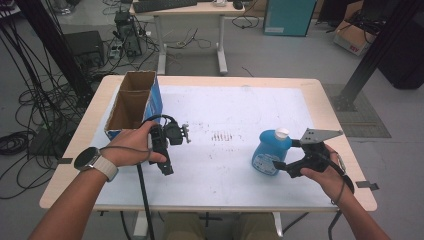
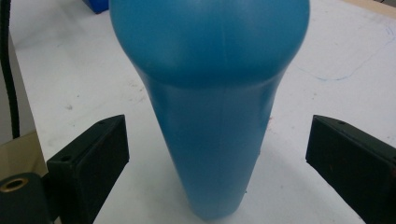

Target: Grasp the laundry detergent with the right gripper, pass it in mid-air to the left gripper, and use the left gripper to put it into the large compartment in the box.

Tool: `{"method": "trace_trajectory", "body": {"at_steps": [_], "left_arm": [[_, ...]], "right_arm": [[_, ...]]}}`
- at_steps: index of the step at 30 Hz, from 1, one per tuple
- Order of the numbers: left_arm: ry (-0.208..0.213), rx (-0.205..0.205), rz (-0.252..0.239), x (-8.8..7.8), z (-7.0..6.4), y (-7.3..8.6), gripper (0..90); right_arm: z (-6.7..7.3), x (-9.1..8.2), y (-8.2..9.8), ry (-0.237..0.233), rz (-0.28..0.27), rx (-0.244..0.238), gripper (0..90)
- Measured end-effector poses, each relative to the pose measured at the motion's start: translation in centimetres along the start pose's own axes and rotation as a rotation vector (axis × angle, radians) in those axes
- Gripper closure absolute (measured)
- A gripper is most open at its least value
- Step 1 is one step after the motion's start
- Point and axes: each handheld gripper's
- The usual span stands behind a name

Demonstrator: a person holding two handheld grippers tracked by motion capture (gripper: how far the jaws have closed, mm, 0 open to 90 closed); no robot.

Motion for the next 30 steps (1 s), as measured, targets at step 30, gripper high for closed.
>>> {"method": "trace_trajectory", "body": {"at_steps": [30], "left_arm": [[0.004, 0.009, 0.011, 0.1, 0.0, 0.0, 8.8]], "right_arm": [[0.4, 2.7, 0.8, -0.015, -0.116, 0.046, 13.4]]}}
Point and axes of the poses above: each handheld gripper's, and its own axes: x roughly forward along the jaws, y roughly out of its underside, z roughly to its left, and after that the axes turned 7 degrees about z, right-handed
